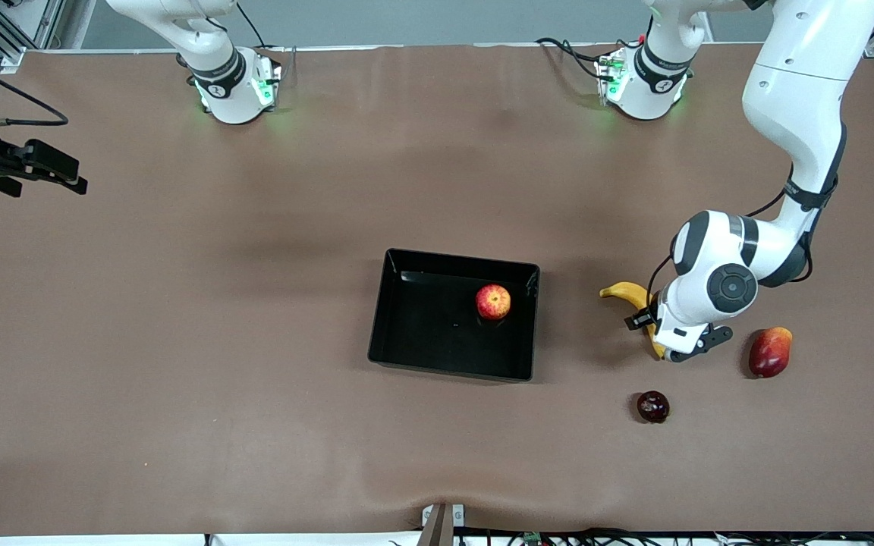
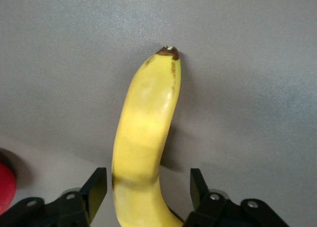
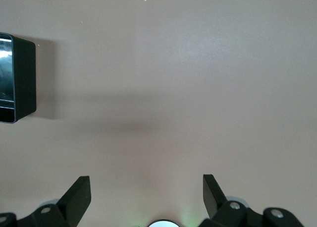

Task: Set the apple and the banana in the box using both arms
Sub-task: 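Lower and close the left gripper on the banana, then lift the banana and carry it over the tray with the left gripper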

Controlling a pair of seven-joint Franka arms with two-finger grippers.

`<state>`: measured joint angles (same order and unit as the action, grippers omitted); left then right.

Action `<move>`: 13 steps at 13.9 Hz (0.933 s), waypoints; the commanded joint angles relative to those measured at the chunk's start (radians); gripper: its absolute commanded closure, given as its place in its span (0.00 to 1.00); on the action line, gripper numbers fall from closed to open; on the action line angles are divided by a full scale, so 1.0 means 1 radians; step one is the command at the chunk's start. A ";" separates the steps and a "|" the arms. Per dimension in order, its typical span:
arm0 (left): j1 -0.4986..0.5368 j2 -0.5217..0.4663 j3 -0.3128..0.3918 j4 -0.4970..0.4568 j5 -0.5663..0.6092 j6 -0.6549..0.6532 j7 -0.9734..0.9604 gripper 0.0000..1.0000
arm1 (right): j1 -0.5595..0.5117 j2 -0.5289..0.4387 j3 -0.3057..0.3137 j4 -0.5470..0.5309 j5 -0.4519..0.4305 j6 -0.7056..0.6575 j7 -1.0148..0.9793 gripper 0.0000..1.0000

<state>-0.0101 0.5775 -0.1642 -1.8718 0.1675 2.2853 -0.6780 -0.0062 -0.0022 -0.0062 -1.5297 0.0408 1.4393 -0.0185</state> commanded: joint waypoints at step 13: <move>-0.088 -0.113 -0.009 0.098 0.027 -0.165 -0.095 1.00 | -0.009 0.004 0.005 0.016 0.016 -0.011 -0.008 0.00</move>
<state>-0.0504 0.5046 -0.1751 -1.8181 0.1711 2.1958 -0.7220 -0.0062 -0.0021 -0.0062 -1.5297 0.0409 1.4393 -0.0185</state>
